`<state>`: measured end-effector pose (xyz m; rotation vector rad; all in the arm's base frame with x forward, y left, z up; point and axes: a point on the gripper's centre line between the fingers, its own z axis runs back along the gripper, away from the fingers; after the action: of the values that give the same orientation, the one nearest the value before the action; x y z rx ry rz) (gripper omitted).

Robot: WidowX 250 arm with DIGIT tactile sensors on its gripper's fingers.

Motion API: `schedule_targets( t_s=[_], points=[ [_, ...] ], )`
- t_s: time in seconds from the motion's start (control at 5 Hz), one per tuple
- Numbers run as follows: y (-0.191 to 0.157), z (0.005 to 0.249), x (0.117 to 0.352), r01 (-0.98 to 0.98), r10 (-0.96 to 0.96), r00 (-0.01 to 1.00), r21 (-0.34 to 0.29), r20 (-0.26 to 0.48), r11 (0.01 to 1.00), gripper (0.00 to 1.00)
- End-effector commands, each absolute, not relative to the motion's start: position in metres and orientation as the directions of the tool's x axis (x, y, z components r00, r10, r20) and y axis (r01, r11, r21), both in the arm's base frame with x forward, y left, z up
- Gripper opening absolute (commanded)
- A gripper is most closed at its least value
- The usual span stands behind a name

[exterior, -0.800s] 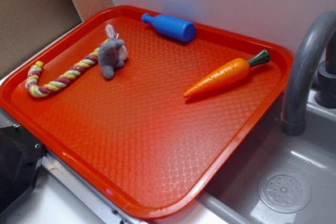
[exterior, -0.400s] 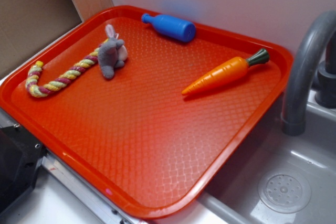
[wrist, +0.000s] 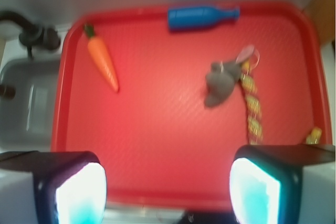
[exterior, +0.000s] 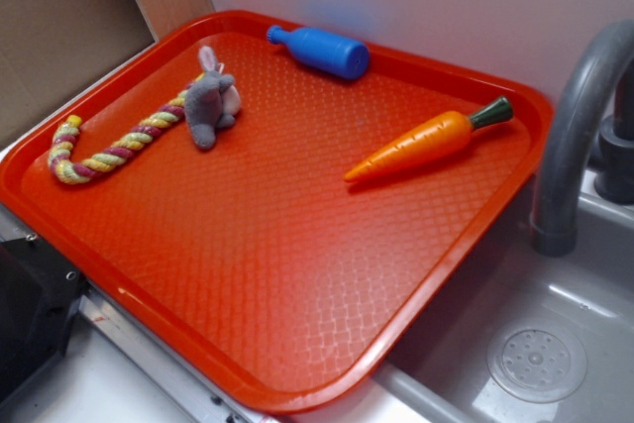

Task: Grab the carrot.

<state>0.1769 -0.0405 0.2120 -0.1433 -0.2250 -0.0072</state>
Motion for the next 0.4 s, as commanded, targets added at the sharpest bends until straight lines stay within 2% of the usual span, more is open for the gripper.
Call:
schedule_targets(
  t_s=[0.0, 0.2],
  points=[
    [-0.097, 0.164, 0.259, 0.141, -0.072, 0.952, -0.215, 0.298, 0.966, 1.00],
    [-0.128, 0.137, 0.287, 0.214, -0.146, 0.945, -0.215, 0.293, 0.953, 1.00]
  ],
)
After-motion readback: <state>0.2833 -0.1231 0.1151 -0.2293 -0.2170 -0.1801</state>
